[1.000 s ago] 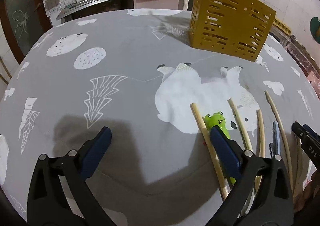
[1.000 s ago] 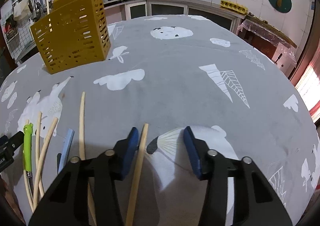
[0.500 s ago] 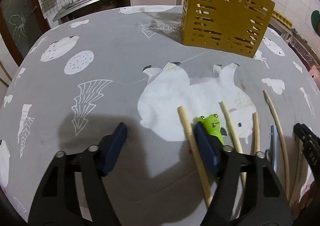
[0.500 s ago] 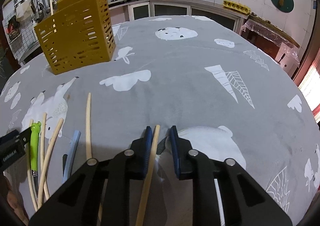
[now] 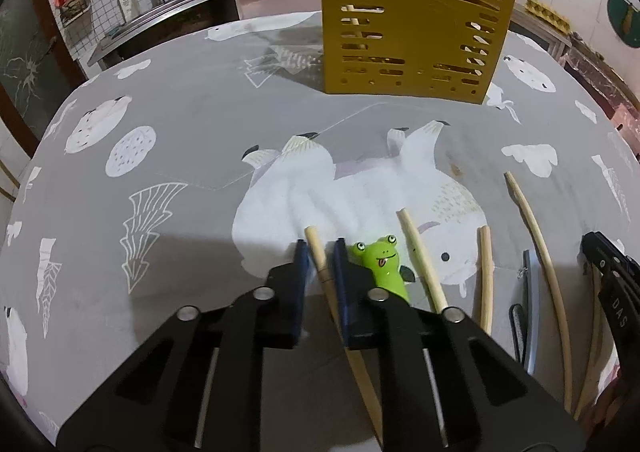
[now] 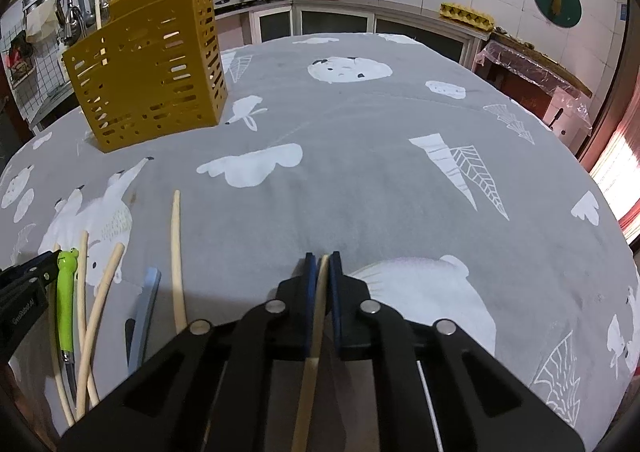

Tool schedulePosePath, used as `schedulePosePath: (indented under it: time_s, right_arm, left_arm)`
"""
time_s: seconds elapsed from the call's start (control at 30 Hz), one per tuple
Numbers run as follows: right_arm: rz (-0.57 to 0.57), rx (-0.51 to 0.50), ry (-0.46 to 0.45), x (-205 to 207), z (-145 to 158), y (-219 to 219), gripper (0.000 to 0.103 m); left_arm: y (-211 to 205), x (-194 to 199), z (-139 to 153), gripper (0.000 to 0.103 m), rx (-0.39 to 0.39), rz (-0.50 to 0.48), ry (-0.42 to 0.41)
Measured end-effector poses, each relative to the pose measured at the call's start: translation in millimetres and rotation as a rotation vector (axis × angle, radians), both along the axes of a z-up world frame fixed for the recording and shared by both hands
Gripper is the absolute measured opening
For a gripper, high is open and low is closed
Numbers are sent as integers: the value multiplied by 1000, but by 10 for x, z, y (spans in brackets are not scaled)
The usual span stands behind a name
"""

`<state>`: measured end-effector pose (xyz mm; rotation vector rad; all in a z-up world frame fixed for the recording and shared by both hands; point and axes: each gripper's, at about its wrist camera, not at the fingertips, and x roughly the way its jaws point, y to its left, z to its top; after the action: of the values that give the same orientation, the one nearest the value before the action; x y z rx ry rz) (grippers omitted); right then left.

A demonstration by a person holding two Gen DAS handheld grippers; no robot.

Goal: Organize utensils
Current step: 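Lower the left tool to another wooden chopstick and close on it, then lift the chopstick with the left tool and carry it over the yellow holder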

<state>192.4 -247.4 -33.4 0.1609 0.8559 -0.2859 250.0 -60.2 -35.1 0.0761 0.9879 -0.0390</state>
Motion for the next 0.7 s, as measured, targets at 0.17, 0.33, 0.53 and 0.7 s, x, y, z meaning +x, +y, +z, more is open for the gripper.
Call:
schedulePosePath:
  time_s: [0.17,0.33,0.53,0.7]
  right_arm:
    - [4,13,-3,6,4,-16,7]
    - [9,49,-15,-6,35,-69,7]
    - [22,64,-56,-35,161,-76,6]
    - [36,72,-135,-101,377,-69,6]
  left_arm:
    - [9,6,-1,10,-7,-1,-2]
    - [27,-2,21,9,-17,1,-13]
    - [113,-34,128,5,-45,15,-49]
    - [201,-109,309,5,-73,14,-112]
